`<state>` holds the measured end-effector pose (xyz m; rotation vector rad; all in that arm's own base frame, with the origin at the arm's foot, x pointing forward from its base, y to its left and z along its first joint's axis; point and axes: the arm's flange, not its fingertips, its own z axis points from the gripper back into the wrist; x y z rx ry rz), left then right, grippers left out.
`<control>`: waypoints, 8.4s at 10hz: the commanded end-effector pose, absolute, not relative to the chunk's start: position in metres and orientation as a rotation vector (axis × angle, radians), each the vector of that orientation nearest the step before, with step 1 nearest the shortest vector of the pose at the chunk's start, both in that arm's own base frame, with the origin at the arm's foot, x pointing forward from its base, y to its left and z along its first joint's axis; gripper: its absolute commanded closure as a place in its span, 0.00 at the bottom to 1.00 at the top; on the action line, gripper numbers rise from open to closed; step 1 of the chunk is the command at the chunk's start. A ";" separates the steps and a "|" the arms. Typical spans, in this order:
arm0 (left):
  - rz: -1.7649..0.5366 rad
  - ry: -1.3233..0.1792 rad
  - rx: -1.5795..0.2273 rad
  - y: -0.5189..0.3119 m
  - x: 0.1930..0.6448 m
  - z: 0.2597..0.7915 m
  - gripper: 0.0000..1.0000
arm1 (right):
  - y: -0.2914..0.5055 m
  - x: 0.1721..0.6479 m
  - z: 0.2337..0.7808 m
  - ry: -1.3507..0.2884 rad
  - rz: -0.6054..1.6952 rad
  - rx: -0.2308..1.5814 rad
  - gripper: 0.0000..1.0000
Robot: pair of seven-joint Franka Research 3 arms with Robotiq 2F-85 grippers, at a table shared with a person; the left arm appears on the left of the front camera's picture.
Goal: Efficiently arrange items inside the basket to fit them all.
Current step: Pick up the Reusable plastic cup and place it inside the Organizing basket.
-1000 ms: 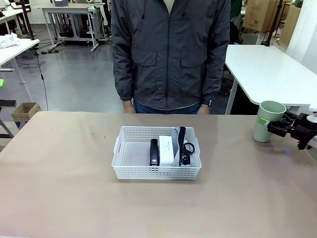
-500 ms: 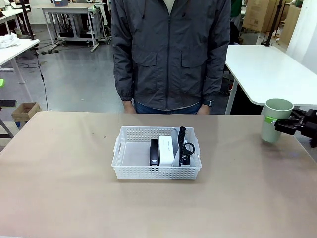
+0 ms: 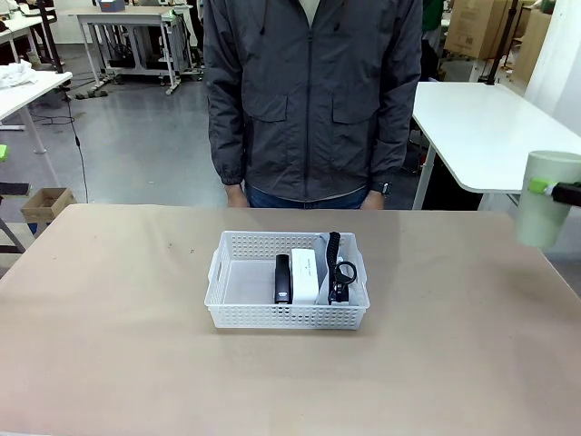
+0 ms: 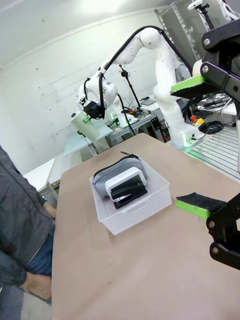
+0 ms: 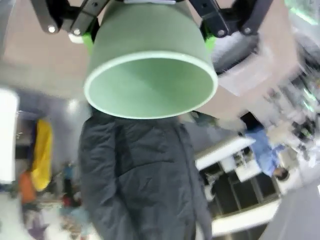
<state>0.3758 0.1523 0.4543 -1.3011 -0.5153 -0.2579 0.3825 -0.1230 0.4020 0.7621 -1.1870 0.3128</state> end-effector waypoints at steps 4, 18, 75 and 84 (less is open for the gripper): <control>-0.260 -0.508 -1.300 0.152 0.373 0.455 0.00 | -0.108 0.371 0.418 -1.019 0.272 1.003 0.53; -0.260 -0.508 -1.300 0.152 0.373 0.455 0.00 | 0.179 0.379 0.563 -0.397 0.342 0.489 0.08; -0.260 -0.508 -1.300 0.152 0.373 0.455 0.00 | 0.317 0.443 0.435 0.051 0.131 0.449 0.00; -0.260 -0.508 -1.300 0.152 0.373 0.455 0.00 | -0.009 0.359 0.376 -0.179 -0.126 1.455 0.00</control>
